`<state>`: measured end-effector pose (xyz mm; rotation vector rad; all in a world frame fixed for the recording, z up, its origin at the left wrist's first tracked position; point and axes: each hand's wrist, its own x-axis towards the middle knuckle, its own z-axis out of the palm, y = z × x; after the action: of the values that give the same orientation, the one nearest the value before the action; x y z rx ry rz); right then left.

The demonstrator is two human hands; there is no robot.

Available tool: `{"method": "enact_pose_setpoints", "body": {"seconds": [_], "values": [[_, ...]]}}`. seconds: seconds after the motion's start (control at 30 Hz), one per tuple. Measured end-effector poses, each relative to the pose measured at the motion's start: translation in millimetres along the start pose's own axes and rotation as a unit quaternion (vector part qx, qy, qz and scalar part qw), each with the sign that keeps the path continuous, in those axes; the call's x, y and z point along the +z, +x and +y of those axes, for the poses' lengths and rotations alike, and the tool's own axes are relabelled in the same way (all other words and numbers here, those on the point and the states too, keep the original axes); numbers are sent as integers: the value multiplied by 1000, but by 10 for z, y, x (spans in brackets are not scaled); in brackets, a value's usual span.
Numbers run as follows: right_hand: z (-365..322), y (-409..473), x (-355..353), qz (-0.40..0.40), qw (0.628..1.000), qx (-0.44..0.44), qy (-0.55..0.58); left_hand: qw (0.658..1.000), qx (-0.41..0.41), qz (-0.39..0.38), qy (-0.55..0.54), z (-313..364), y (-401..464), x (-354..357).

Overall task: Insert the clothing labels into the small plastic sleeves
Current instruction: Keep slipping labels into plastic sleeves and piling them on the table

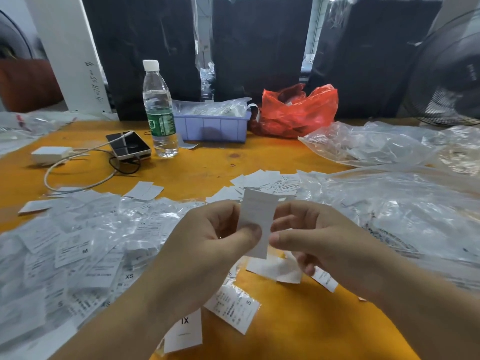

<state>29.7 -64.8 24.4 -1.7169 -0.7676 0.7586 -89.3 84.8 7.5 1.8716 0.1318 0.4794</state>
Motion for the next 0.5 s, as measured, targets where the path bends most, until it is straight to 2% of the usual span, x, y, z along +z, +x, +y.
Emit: {"method": "enact_pose_setpoints", "body": {"seconds": [0.2,0.5], "values": [[-34,0,-34,-66,996,-5,55,999,-16,-23,-19,-34,4,-18],[-21,5,-72,-31,997,-31,65,1000,4,11,28,-30,-12,-54]]}}
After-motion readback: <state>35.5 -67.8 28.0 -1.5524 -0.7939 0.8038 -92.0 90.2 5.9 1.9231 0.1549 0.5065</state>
